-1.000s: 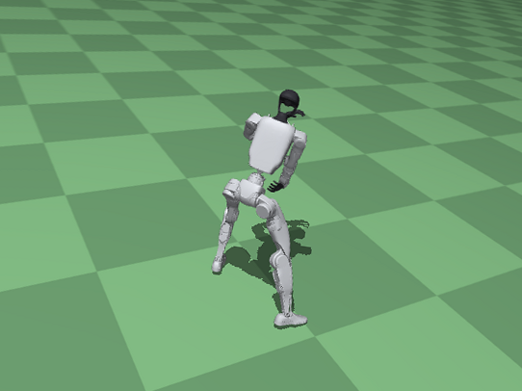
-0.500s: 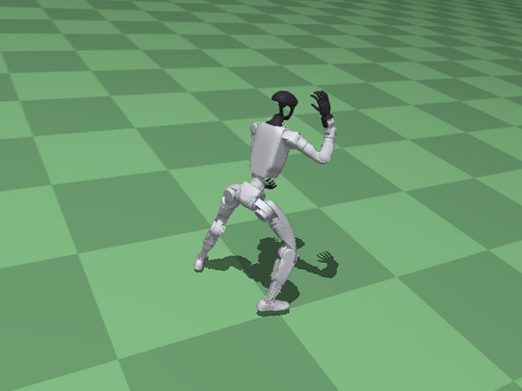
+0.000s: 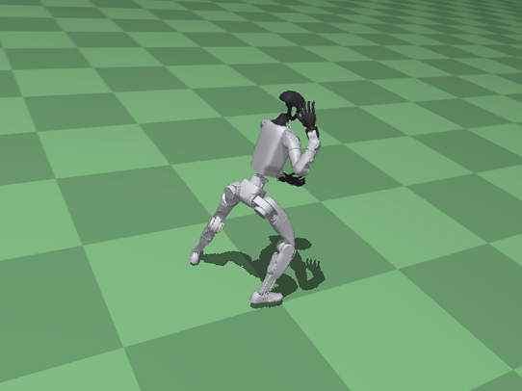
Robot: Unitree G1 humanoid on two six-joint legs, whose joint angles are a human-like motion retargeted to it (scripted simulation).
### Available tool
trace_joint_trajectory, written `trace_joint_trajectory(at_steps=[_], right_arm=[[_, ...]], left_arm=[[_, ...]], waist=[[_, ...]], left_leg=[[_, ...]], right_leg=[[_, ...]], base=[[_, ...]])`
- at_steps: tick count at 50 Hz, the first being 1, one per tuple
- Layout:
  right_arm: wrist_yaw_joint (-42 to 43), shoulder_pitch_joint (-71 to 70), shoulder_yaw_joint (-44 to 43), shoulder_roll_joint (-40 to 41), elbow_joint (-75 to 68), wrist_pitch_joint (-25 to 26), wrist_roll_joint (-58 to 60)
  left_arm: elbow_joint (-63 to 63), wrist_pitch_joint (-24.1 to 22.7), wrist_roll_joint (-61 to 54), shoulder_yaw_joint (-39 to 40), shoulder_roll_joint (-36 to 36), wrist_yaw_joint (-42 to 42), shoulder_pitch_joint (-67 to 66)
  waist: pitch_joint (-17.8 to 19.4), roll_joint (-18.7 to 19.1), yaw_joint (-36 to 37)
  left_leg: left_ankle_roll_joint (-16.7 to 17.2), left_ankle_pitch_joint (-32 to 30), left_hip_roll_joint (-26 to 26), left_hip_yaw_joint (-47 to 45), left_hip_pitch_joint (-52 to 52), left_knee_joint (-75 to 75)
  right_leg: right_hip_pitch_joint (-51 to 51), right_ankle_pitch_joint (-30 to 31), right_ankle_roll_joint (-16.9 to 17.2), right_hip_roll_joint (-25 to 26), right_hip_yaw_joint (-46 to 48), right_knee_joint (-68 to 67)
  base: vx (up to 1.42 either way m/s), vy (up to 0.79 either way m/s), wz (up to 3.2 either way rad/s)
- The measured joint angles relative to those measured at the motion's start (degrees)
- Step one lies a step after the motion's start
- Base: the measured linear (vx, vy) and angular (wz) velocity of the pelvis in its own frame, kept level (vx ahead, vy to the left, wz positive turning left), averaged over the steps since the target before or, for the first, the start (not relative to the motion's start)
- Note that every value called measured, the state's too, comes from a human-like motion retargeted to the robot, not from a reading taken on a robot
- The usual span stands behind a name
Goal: Kungfu
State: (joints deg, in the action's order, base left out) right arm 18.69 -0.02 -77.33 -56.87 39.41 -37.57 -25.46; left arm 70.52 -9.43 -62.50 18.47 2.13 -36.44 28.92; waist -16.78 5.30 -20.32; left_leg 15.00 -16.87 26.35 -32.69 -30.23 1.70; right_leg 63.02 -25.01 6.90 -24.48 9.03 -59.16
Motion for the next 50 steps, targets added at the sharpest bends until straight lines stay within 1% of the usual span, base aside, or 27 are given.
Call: trace_joint_trajectory(at_steps=[5, 14, 26, 29, 30, 34, 36, 38, 40, 42, 45, 48, 50], right_arm=[[0.74, 0.31, 1.22, 0.24, -0.48, 0.55, 0.27], [0.93, 1.53, 1.32, 0.59, -0.97, 1.17, 0.9], [1.02, 2.56, 1.83, 2.07, -0.26, 1.84, 0.97], [1.05, 2.87, 1.93, 2.88, -0.18, 1.86, 1.08], [1.11, 3.0, 2.07, 3.41, -0.08, 1.84, 1.14], [1.25, 2.97, 4.45, 4.99, -0.33, 1.88, 1.54], [1.26, 2.29, 6.82, 5.14, -1.1, 2.08, 1.64], [1.26, 0.87, 10.17, 4.65, -2.41, 2.29, 1.11], [0.75, -1.49, 14.45, 3.78, -4.42, 2.32, 0.15], [-0.34, -5.61, 20.55, 3.15, -7.25, 2.51, -0.79], [-0.79, -12.56, 30.38, 2.61, -11.59, 2.42, -1.08], [-0.96, -18.33, 38.61, 1.98, -15.67, 2.78, -1.88], [-1.8, -21.85, 43.46, 1.32, -18.56, 2.95, -2.67]], left_arm=[[-1.78, -0.34, 2.03, -1.33, 0.12, 0.32, -0.36], [-2.45, -0.71, 4.01, -1.31, 0.71, 1.25, -2.08], [-1.88, -0.39, 5.1, -0.3, 1.89, 0.94, -5.56], [-1.18, -0.08, 6.26, -0.3, 2.72, 1.02, -6.51], [-0.83, 0.11, 6.78, -0.27, 3.16, 0.99, -6.87], [1.15, 0.47, 10.16, 0.39, 4.84, 1.14, -9.04], [2.36, 0.33, 12.33, 0.64, 5.72, 1.77, -10.77], [3.52, 0.01, 14.39, 0.52, 6.52, 2.7, -12.84], [4.54, -0.31, 16.42, 0.31, 7.28, 3.75, -15.09], [5.85, -0.32, 18.85, 0.77, 8.26, 4.32, -17.67], [8.73, 0.39, 22.71, 1.57, 9.72, 4.16, -20.48], [11.06, 0.3, 26.21, 1.98, 10.34, 5.18, -21.88], [11.85, 0.08, 27.9, 1.89, 10.75, 6.03, -22.75]], waist=[[-0.21, -0.05, 0.36], [-0.72, -1.38, 0.69], [-1.39, -3.64, 2.86], [-1.68, -4.5, 3.14], [-1.76, -4.82, 3.23], [-1.34, -6.89, 3.96], [-1.18, -8.08, 5.13], [-0.96, -8.94, 6.57], [-0.61, -9.04, 7.26], [-0.2, -7.99, 6.22], [1.21, -6.3, 3.74], [2.52, -6.2, 2.36], [2.9, -6.16, 1.56]], left_leg=[[0.0, 0.7, -1.05, -0.17, 0.29, 0.47], [0.0, 1.39, -3.04, -0.08, -0.26, 0.95], [0.0, 1.99, -2.93, 1.5, -1.4, 0.72], [0.0, 5.3, -4.91, 4.62, -3.02, -0.57], [0.0, 7.21, -5.58, 6.16, -3.72, -1.52], [0.0, 17.22, -11.67, 15.48, -4.78, -6.66], [0.0, 21.29, -15.42, 21.29, -3.9, -9.16], [0.0, 23.87, -17.98, 24.49, -1.91, -10.46], [0.0, 24.65, -18.18, 22.83, -0.1, -10.74], [0.0, 25.34, -16.89, 20.89, 0.7, -11.87], [0.0, 26.28, -16.77, 18.5, 1.9, -13.87], [0.0, 26.84, -18.72, 15.71, 4.99, -12.99], [0.0, 26.94, -19.6, 13.49, 5.88, -13.08]], right_leg=[[-1.63, 1.46, 0.78, -0.35, -0.7, 2.54], [-3.27, 3.62, 1.86, -1.8, -1.31, 5.88], [-4.08, 5.84, 2.26, -1.36, -0.5, 8.62], [-2.5, 7.82, 2.44, -2.39, -1.57, 9.89], [-1.94, 8.66, 2.39, -2.69, -1.97, 10.56], [-0.13, 13.09, 2.64, -4.23, -5.92, 15.0], [0.81, 15.82, 2.9, -4.44, -8.49, 17.93], [2.04, 18.52, 2.91, -3.77, -10.73, 20.52], [3.6, 21.4, 2.68, -2.69, -11.9, 22.71], [4.29, 24.54, 2.42, -1.81, -11.07, 25.3], [4.3, 29.68, 2.91, -1.22, -10.29, 30.38], [4.66, 33.98, 4.95, 0.72, -14.68, 35.66], [5.2, 36.08, 4.34, 1.27, -15.33, 38.42]], base=[[0.05, 0.14, 0.1], [0.03, 0.07, 0.14], [0.03, 0.0, 0.0], [-0.06, 0.11, 0.04], [-0.09, 0.19, -0.09], [-0.06, 0.29, -0.52], [0.03, 0.4, -1.47], [0.02, 0.4, -2.0], [-0.09, 0.34, -2.02], [-0.15, 0.28, -1.81], [-0.21, 0.35, -1.58], [-0.22, 0.35, -1.58], [-0.18, 0.25, -1.54]])
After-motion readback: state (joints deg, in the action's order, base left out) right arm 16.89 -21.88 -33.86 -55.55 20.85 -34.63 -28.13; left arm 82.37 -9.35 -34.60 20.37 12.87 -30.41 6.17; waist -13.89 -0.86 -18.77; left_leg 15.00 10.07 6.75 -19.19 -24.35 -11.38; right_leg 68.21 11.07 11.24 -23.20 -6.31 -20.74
